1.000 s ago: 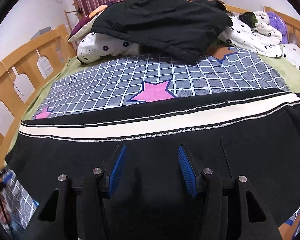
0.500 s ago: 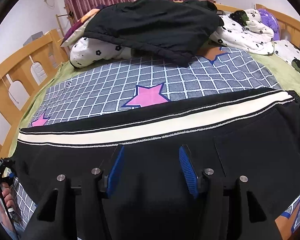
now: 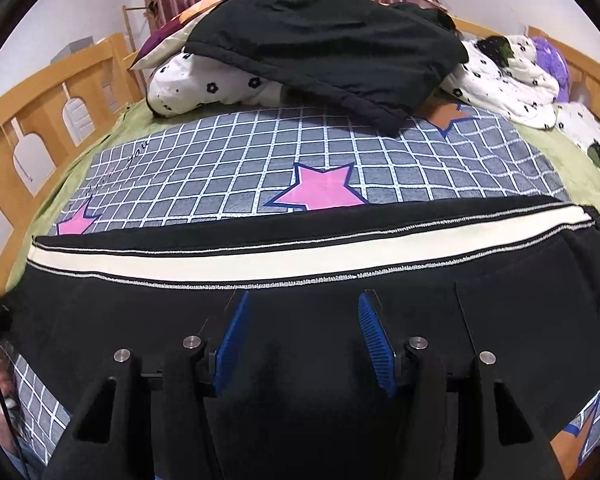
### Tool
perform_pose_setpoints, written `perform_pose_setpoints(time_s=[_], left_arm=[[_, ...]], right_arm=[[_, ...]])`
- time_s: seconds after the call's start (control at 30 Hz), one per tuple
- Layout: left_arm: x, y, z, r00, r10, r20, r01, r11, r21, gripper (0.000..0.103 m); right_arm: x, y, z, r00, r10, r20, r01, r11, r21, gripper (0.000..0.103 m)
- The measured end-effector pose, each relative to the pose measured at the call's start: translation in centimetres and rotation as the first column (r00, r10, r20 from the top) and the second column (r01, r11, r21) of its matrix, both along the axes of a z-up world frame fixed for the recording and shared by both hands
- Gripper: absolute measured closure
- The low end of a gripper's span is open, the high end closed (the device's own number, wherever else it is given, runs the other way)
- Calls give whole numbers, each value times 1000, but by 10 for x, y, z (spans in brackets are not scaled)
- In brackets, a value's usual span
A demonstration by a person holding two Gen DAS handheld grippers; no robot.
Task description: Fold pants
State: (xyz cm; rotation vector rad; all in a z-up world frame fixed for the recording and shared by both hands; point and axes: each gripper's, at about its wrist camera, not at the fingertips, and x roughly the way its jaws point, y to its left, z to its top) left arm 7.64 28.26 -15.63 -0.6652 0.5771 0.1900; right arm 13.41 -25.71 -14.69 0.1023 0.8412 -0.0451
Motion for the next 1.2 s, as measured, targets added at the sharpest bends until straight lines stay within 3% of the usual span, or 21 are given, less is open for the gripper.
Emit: perform_pose_setpoints(time_s=[0.03, 0.1, 0.2, 0.23, 0.27, 0.33, 0.37, 0.43, 0.5, 0.63, 0.73, 0.8, 0.93, 1.03, 1.13, 1.2], left_arm=[[1, -4, 9, 1000, -2, -12, 3, 997, 81, 87], [10, -8, 3, 997, 16, -74, -6, 991, 137, 87], [20, -2, -23, 979, 24, -201, -7, 997, 81, 84], [22, 1, -30, 969, 31, -246, -14, 997, 72, 77], [21, 1, -32, 965, 29, -259, -10, 997, 75, 75], [13, -5, -26, 959, 36, -281, 6, 989, 147, 67], [11, -12, -20, 952, 58, -301, 5, 979, 205, 57], [3, -29, -1, 943, 119, -311, 9, 925, 379, 54], [-3, -43, 19, 956, 85, -280, 48, 899, 436, 53], [10, -59, 51, 973, -54, -225, 142, 907, 395, 51], [44, -70, 61, 962, -168, -217, 238, 904, 356, 51], [57, -74, 60, 959, -196, -206, 256, 911, 324, 51], [101, -79, 57, 958, -197, -209, 264, 891, 370, 51], [126, -75, 43, 945, -216, -247, 299, 877, 376, 49], [139, -57, 25, 944, -188, -272, 271, 912, 309, 34], [147, -47, 16, 944, -178, -279, 256, 926, 276, 34]], right_arm=[[-1, 2, 1, 1000, 3, 4, -3, 1000, -9, 48], [-2, 2, 1, 1000, 1, 5, -1, 1000, -14, 48], [-2, 2, -1, 1000, 10, -5, -10, 1000, -17, 48], [-2, 2, -2, 1000, 13, -8, -13, 1000, -19, 48], [-3, 2, -2, 1000, 20, -11, -20, 1000, -20, 48], [-4, 2, 0, 999, 32, -10, -32, 999, -26, 48], [-4, 2, 1, 999, 39, -6, -39, 999, -31, 48], [-1, 4, 4, 998, 58, 0, -58, 997, -53, 48], [3, 8, 7, 997, 83, 3, -82, 993, -83, 48], [20, 17, 21, 987, 162, 17, -157, 972, -174, 48], [39, 27, 28, 970, 241, 25, -231, 949, -214, 48], [52, 32, 31, 958, 284, 32, -270, 938, -216, 48], [78, 34, 27, 921, 387, 38, -376, 912, -163, 48], [92, 32, 12, 902, 431, 22, -419, 887, -194, 48], [113, 27, -11, 895, 446, -25, -444, 881, -161, 48], [124, 26, -27, 890, 451, -70, -456, 874, -169, 48]])
